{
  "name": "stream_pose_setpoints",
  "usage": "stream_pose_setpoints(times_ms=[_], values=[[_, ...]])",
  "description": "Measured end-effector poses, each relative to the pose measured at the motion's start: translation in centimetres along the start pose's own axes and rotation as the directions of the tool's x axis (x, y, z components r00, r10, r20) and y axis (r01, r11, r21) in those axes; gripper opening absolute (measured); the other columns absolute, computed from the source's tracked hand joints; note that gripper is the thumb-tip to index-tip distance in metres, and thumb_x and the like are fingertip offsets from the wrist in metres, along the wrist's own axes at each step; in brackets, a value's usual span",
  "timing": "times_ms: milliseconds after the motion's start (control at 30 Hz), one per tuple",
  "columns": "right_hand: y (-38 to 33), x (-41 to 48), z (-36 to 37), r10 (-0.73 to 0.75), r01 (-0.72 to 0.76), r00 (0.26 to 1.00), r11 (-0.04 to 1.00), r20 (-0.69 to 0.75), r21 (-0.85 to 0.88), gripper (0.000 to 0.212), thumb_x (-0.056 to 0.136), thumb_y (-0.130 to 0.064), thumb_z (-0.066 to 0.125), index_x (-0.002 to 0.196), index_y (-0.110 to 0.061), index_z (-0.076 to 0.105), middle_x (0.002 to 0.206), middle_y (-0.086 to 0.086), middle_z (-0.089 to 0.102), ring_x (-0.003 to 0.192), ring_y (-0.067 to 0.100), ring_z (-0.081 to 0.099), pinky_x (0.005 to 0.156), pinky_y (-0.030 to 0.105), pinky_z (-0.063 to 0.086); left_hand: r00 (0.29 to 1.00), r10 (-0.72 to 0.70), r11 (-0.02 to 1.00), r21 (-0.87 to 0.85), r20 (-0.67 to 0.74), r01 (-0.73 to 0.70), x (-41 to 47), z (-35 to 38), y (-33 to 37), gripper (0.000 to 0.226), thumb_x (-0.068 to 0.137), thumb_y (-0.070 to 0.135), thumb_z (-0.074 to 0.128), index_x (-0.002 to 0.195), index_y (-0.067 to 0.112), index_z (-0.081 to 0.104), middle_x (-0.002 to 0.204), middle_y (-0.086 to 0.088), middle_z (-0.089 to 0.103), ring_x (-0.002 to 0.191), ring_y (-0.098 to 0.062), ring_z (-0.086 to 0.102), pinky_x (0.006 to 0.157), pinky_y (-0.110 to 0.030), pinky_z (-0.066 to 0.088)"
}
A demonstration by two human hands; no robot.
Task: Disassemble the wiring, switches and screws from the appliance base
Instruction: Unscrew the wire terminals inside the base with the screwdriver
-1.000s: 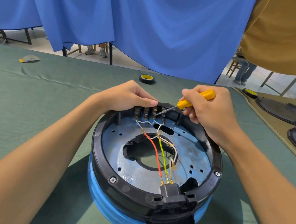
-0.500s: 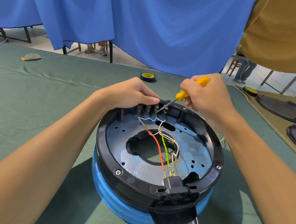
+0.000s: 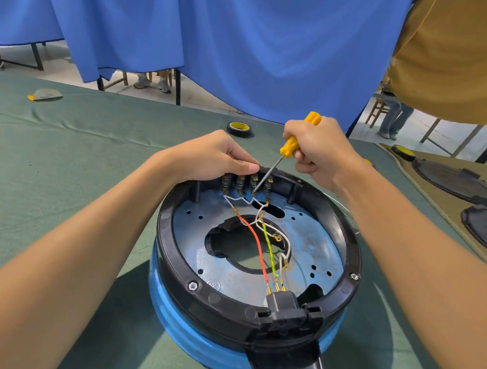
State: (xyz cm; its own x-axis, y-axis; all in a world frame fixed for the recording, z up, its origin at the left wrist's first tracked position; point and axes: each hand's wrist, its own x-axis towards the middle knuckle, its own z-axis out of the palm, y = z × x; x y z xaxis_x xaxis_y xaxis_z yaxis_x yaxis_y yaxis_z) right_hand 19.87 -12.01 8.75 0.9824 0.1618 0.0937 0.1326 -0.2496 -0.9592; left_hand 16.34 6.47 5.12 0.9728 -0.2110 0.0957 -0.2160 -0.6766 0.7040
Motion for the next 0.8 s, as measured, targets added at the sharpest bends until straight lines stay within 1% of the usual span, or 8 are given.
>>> stream_pose_setpoints(times_ms=[133,300,400,533,667,733,767,800], values=[[1.0,-2.0,-0.9,-0.153,0.154,0.988,0.987,-0.011,0.045,0.028,0.084,-0.008,0.056,0.057,-0.006,0.047,0.049,0.008,0.057,0.037,0.01,0.04,0.039,0.017,0.027,1.0,0.005,1.0,-0.003,-0.008,-0.005,0.0,0.0,0.0,0.022,0.091,0.035,0.064,0.11,0.028,0.074,0.072,0.035,0.065,0.064,0.017,0.056,0.061,-0.005,0.037],[2.1,-3.9,-1.5,-0.303,0.303,0.953,0.953,-0.003,-0.027,0.039,0.085,-0.008,0.059,0.048,-0.008,0.048,0.043,-0.001,0.053,0.039,0.011,0.046,0.04,0.016,0.032,1.0,0.008,1.0,-0.012,-0.005,-0.009,-0.1,0.0,0.2,0.024,0.092,0.034,0.063,0.111,0.024,0.074,0.062,0.032,0.063,0.057,0.011,0.053,0.055,-0.003,0.035],[2.4,-4.2,-1.5,-0.363,0.36,0.932,0.921,0.006,-0.146,0.042,0.083,-0.011,0.06,0.042,-0.018,0.051,0.043,-0.001,0.054,0.043,0.015,0.052,0.045,0.022,0.036,1.0,-0.008,1.0,-0.02,0.002,0.008,-0.3,0.1,0.4,0.024,0.092,0.035,0.062,0.11,0.025,0.075,0.067,0.026,0.067,0.06,0.007,0.054,0.065,-0.015,0.04],[2.5,-4.2,-1.3,-0.375,0.368,0.927,0.911,-0.003,-0.184,0.041,0.084,-0.014,0.061,0.044,-0.018,0.054,0.047,0.005,0.057,0.046,0.017,0.055,0.048,0.025,0.037,1.0,-0.012,0.999,-0.041,0.002,0.012,-0.5,-0.1,0.4,0.024,0.092,0.035,0.063,0.11,0.025,0.075,0.088,0.015,0.074,0.077,-0.001,0.059,0.082,-0.024,0.044],[2.5,-4.6,-1.6,-0.417,0.41,0.907,0.906,-0.058,-0.106,0.035,0.087,-0.017,0.062,0.057,0.0,0.059,0.048,0.006,0.056,0.042,0.01,0.053,0.043,0.019,0.036,0.998,-0.014,1.0,-0.008,0.056,0.015,-0.8,-0.3,0.6,0.027,0.096,0.036,0.057,0.117,0.026,0.072,0.061,0.022,0.062,0.055,0.0,0.051,0.059,-0.007,0.039],[2.5,-4.9,-1.5,-0.426,0.422,0.905,0.9,-0.015,-0.111,0.036,0.089,-0.024,0.063,0.062,-0.001,0.064,0.05,0.005,0.06,0.043,0.011,0.053,0.044,0.02,0.038,0.993,-0.024,0.999,-0.026,0.119,0.027,-1.1,-0.7,0.6,0.027,0.098,0.032,0.054,0.121,0.028,0.069,0.088,0.014,0.074,0.085,-0.007,0.066,0.089,-0.016,0.047],[2.5,-5.0,-1.4,-0.425,0.424,0.905,0.896,0.019,-0.131,0.036,0.09,-0.027,0.064,0.064,-0.003,0.066,0.051,0.003,0.061,0.043,0.011,0.054,0.045,0.021,0.039,0.989,-0.026,0.999,-0.029,0.144,0.03,-1.3,-0.9,0.6,0.027,0.099,0.029,0.054,0.122,0.029,0.068,0.105,0.006,0.074,0.104,-0.016,0.064,0.102,-0.029,0.044],[2.5,-5.1,-1.3,-0.426,0.427,0.904,0.891,0.045,-0.151,0.036,0.091,-0.03,0.064,0.065,-0.005,0.067,0.051,0.003,0.062,0.043,0.012,0.054,0.046,0.023,0.04,0.987,-0.027,0.999,-0.029,0.161,0.032,-1.4,-1.1,0.7,0.028,0.099,0.027,0.054,0.123,0.029,0.067,0.113,0.001,0.072,0.112,-0.02,0.061,0.107,-0.036,0.041]])
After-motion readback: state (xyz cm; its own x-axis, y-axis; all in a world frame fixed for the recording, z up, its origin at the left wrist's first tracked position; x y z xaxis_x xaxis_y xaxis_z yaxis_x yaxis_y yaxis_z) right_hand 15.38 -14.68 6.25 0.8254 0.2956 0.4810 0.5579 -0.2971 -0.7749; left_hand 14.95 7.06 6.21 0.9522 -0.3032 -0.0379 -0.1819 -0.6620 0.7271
